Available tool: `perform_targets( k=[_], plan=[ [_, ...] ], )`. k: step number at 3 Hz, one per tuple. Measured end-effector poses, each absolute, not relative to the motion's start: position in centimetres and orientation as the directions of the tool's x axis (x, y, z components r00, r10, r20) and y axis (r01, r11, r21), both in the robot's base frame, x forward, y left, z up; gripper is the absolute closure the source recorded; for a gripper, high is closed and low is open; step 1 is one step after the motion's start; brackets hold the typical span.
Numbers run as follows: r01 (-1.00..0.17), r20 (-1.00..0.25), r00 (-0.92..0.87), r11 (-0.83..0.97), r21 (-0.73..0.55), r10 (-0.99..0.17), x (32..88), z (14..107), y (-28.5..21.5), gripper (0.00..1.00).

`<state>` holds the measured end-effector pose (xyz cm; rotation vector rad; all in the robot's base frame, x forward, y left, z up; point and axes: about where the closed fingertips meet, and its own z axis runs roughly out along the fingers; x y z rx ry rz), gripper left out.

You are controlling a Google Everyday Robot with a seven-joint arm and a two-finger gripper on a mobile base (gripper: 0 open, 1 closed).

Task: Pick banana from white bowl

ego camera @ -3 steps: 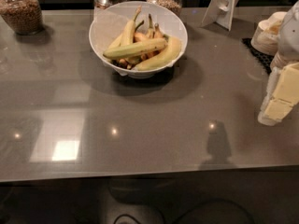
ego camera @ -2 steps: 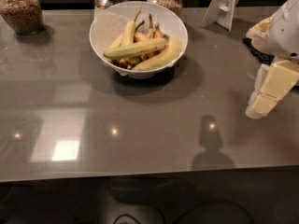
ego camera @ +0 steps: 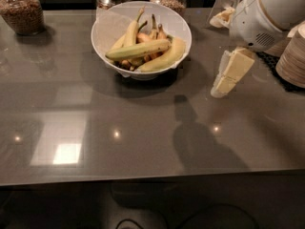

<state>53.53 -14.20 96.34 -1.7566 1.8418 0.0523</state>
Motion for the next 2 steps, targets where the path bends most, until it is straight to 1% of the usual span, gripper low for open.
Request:
perform_targets(
  k=[2],
  plan=[
    [-0.913,-0.582,0.192,0.073,-0.400,-0.790,60.7,96.1,-5.9,0.00]
  ],
)
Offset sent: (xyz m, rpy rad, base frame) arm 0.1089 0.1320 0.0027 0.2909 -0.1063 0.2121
